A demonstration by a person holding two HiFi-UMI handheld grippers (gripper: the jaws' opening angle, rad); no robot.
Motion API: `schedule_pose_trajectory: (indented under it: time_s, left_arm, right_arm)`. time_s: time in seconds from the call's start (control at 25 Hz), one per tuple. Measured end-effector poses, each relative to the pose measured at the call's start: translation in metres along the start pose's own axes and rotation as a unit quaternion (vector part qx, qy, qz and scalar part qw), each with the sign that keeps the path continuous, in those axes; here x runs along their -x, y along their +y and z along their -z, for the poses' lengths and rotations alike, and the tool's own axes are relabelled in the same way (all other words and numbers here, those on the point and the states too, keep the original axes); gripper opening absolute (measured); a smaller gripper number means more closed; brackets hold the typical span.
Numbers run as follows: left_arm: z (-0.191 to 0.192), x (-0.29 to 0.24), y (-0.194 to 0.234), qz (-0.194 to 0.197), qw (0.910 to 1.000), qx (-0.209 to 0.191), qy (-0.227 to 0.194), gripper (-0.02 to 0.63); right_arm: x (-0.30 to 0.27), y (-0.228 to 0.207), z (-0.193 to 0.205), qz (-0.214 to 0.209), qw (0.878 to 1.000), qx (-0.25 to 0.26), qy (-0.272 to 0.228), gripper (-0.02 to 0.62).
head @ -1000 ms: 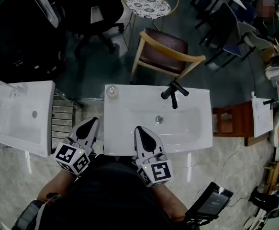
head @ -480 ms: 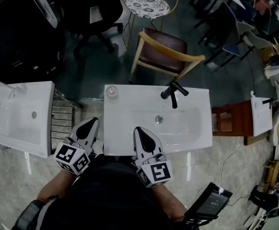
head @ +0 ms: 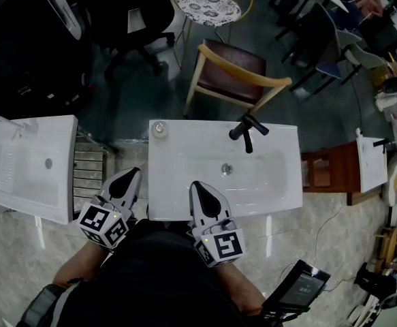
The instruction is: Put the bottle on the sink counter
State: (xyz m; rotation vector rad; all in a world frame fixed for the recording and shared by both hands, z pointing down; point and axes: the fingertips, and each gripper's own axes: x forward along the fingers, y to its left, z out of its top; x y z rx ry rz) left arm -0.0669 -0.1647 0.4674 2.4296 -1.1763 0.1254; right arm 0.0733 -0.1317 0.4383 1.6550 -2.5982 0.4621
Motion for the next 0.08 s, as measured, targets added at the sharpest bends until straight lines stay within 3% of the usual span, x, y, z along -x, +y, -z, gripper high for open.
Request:
schedule_pose_trajectory:
  time_s: [0.08]
  left_arm:
    - [0.0007, 0.0, -0.0002, 0.0, 1.0, 0.0, 0.001, 0.002]
  right_arm:
    - [0.0004, -0.0002, 0.0007, 0.001, 1.0, 0.0, 0.001, -0.005]
